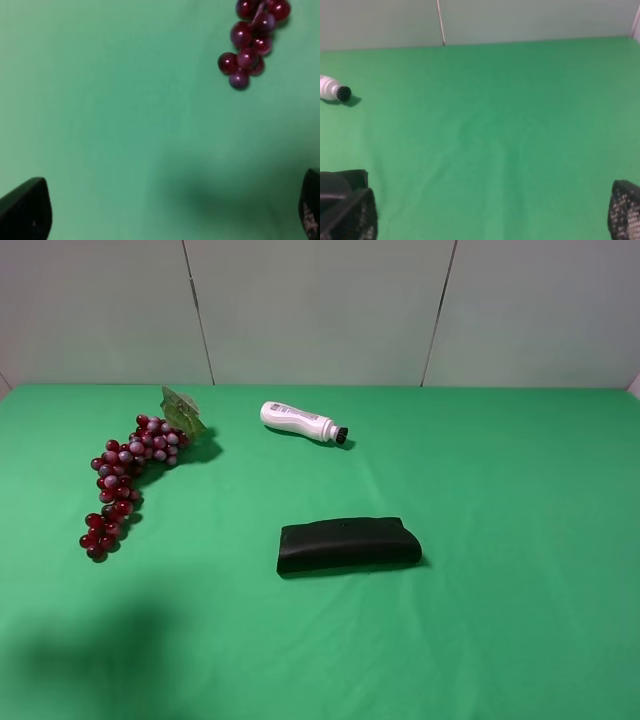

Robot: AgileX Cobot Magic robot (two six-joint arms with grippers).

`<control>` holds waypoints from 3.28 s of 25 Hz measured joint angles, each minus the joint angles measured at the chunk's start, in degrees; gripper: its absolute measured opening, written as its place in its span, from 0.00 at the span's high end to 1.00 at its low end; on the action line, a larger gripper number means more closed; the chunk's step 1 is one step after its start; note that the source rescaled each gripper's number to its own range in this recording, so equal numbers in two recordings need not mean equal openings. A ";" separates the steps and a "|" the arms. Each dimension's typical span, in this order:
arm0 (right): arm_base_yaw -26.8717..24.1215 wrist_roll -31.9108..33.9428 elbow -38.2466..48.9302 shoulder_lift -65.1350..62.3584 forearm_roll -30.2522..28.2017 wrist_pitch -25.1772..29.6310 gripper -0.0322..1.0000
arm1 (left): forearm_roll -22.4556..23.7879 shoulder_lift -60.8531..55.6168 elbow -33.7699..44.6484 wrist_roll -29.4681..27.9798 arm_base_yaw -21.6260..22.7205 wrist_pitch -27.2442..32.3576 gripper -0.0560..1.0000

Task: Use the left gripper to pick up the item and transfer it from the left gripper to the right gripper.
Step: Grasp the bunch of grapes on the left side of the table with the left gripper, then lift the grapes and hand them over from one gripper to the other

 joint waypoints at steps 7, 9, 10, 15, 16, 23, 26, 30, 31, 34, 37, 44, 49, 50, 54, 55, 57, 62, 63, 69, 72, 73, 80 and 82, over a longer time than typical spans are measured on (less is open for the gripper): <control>0.00 0.00 0.00 0.00 0.00 0.00 0.00 | 0.18 12.88 0.00 0.58 -3.14 -7.23 0.00; 0.00 0.00 0.00 0.00 0.00 0.00 0.00 | 0.24 16.15 0.00 0.58 -4.20 -8.98 0.00; 0.00 0.00 0.00 0.00 0.00 0.00 0.00 | 0.24 17.90 0.00 0.58 -4.90 -10.04 0.00; 0.00 0.00 0.00 0.00 0.00 0.00 0.00 | 0.24 26.42 -0.01 0.10 -7.81 -17.06 0.00; 0.00 0.00 0.00 0.00 0.00 0.00 0.00 | 0.24 27.79 -0.06 -0.35 -8.33 -18.29 0.00; 0.00 0.00 0.00 0.00 0.00 0.00 0.00 | 0.24 36.58 -0.06 -3.45 -12.20 -27.34 0.01; 0.00 0.00 0.00 0.00 0.00 0.00 0.00 | 0.24 38.85 -0.12 -3.75 -13.24 -29.17 0.01; 0.00 0.00 0.00 0.00 0.00 0.00 0.00 | 0.24 39.91 -0.12 -3.91 -13.89 -30.65 0.02; 0.00 0.00 0.00 0.00 0.00 0.00 0.00 | 0.24 39.95 -0.12 -3.91 -13.89 -30.85 0.03; 0.00 0.00 0.00 0.00 0.00 0.00 0.00 | 1.22 40.02 -0.12 -3.91 -13.96 -31.80 0.08; 0.00 0.00 0.00 0.00 0.00 0.00 0.00 | 2.89 40.20 -0.12 -3.91 -13.96 -32.17 0.26; 0.00 0.00 0.00 0.00 0.00 0.00 0.00 | 4.18 40.20 -0.12 -3.91 -13.96 -32.11 0.75; 0.00 0.00 0.00 0.00 0.00 0.00 0.00 | 4.26 40.20 -0.12 -3.91 -13.96 -32.11 0.90; 0.00 0.00 0.00 0.00 0.00 0.00 0.00 | 4.26 40.20 -0.12 -3.91 -13.96 -32.11 0.90; 0.00 0.00 0.00 0.00 0.00 0.00 0.00 | 4.26 40.20 -0.12 -3.86 -13.96 -32.11 0.93; 0.00 0.00 0.00 0.00 0.00 0.00 0.00 | 4.26 40.20 -0.12 -3.86 -13.96 -31.98 0.93; 0.00 0.00 0.00 0.00 0.00 0.00 0.00 | 4.46 40.20 -0.77 -3.73 -13.96 -30.60 0.93; 0.00 0.00 0.00 0.00 0.00 0.00 0.00 | 5.38 39.22 -4.43 -3.75 -13.96 -21.47 0.93; 0.00 0.00 0.00 0.00 0.00 0.00 0.00 | 5.45 38.66 -5.27 -3.75 -13.96 -19.24 0.93; 0.00 0.00 0.00 0.00 0.00 0.00 0.00 | 5.75 34.62 -11.04 -1.40 -13.96 -7.63 0.93; 0.00 0.00 0.00 0.00 0.00 0.00 0.00 | 5.75 32.10 -13.79 0.73 -13.96 -2.67 0.93; 0.00 0.00 0.00 0.00 0.00 0.00 0.00 | 5.75 31.15 -14.85 1.43 -13.96 -0.79 0.93; 0.00 0.00 0.00 0.00 0.00 0.00 0.00 | 5.75 25.30 -22.77 4.47 -13.96 10.19 0.94; 0.00 0.00 0.00 0.00 0.00 0.00 0.00 | 5.75 24.04 -25.24 4.47 -13.96 12.29 0.94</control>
